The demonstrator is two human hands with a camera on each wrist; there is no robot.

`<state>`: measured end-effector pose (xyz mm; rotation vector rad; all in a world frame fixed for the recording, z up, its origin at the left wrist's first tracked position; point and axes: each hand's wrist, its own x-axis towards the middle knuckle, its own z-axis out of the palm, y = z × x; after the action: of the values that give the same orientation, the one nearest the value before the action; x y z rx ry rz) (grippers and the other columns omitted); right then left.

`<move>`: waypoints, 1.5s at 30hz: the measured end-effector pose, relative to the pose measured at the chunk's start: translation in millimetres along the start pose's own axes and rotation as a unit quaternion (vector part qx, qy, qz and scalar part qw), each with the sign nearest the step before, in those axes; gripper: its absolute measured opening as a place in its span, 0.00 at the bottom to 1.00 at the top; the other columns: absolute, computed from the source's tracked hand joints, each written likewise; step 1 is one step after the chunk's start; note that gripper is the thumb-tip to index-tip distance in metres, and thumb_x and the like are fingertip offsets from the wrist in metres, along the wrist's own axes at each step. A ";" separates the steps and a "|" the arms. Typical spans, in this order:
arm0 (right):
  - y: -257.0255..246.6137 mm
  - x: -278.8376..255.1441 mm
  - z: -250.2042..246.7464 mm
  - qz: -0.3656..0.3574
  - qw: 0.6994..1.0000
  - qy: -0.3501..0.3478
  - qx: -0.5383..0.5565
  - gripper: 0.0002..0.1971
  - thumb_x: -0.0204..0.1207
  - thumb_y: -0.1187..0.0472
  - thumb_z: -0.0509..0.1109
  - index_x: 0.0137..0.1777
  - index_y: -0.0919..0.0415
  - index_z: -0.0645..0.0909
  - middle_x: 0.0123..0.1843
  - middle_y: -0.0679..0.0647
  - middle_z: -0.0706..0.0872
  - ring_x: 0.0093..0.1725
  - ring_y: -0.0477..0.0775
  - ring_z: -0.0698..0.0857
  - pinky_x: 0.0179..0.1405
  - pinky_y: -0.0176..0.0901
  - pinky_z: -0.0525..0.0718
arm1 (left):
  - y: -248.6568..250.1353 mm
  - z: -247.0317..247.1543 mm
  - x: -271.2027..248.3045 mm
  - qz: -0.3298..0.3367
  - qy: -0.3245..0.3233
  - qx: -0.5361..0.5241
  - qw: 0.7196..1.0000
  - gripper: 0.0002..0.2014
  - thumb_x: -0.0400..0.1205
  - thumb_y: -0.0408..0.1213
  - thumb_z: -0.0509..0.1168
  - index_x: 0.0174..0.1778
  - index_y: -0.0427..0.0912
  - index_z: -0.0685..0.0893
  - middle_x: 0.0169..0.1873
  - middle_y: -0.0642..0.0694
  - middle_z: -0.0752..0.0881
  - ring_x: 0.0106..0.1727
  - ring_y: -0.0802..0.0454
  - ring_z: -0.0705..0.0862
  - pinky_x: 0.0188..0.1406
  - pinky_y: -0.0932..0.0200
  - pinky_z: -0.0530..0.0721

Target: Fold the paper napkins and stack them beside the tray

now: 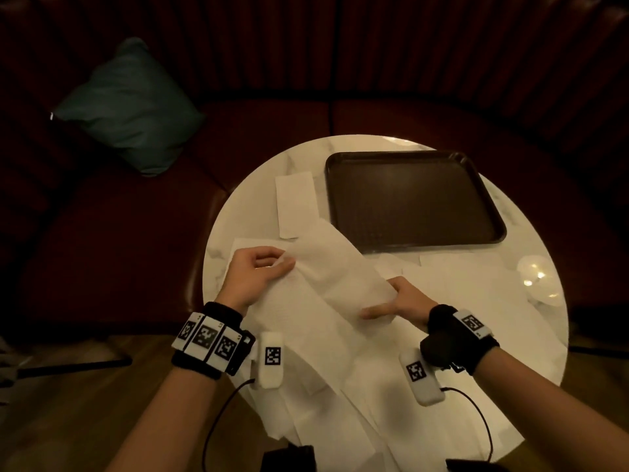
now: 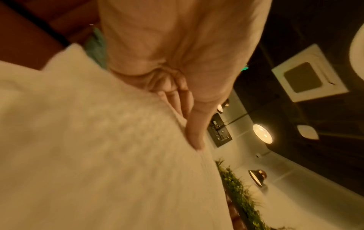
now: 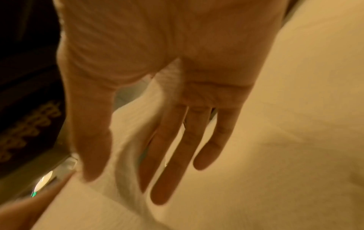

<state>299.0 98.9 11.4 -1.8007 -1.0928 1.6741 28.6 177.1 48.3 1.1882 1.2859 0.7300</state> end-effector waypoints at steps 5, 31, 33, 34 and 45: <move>-9.8 -1.5 2.1 -0.075 0.977 0.047 0.196 0.32 0.52 0.61 0.87 0.60 0.62 0.85 0.51 0.59 0.92 0.48 0.57 0.91 0.43 0.48 0.90 | -20.9 -7.7 7.1 -0.051 0.082 -0.074 0.993 0.06 0.79 0.34 0.72 0.49 0.37 0.87 0.44 0.42 0.90 0.45 0.47 0.88 0.45 0.54 0.85; -26.9 16.0 22.4 -0.149 0.972 0.115 0.143 0.09 0.84 0.67 0.59 0.56 0.62 0.81 0.37 0.56 0.85 0.31 0.48 0.81 0.24 0.32 0.76 | -33.0 -33.7 5.8 -0.063 -0.068 -0.131 0.987 0.19 0.78 0.12 0.57 0.42 0.34 0.90 0.45 0.46 0.92 0.47 0.51 0.91 0.37 0.62 0.89; -30.9 16.1 25.4 -0.116 0.968 0.098 0.201 0.13 0.87 0.53 0.55 0.60 0.54 0.80 0.46 0.54 0.87 0.41 0.50 0.85 0.29 0.36 0.82 | -35.2 -31.9 4.5 -0.070 -0.066 -0.163 0.982 0.22 0.78 0.11 0.52 0.49 0.33 0.89 0.50 0.46 0.92 0.52 0.51 0.90 0.40 0.59 0.90; -33.2 16.7 26.8 -0.098 0.963 0.081 0.238 0.17 0.86 0.46 0.52 0.62 0.51 0.79 0.50 0.54 0.87 0.45 0.53 0.87 0.33 0.42 0.86 | -36.3 -31.0 4.6 -0.074 -0.065 -0.186 0.978 0.23 0.78 0.12 0.50 0.51 0.33 0.88 0.52 0.44 0.91 0.53 0.51 0.90 0.42 0.57 0.90; -104.8 80.1 32.6 -0.129 0.944 0.098 0.289 0.47 0.73 0.73 0.74 0.80 0.41 0.49 0.56 0.60 0.88 0.50 0.57 0.90 0.44 0.47 0.91 | -23.1 -19.1 34.5 -0.078 0.015 -0.364 0.928 0.14 0.85 0.32 0.61 0.63 0.36 0.85 0.57 0.47 0.90 0.54 0.50 0.89 0.53 0.54 0.89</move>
<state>237.8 217.3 37.7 -1.3423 -0.6261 1.4259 12.5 207.2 17.8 0.4654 0.9766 0.9936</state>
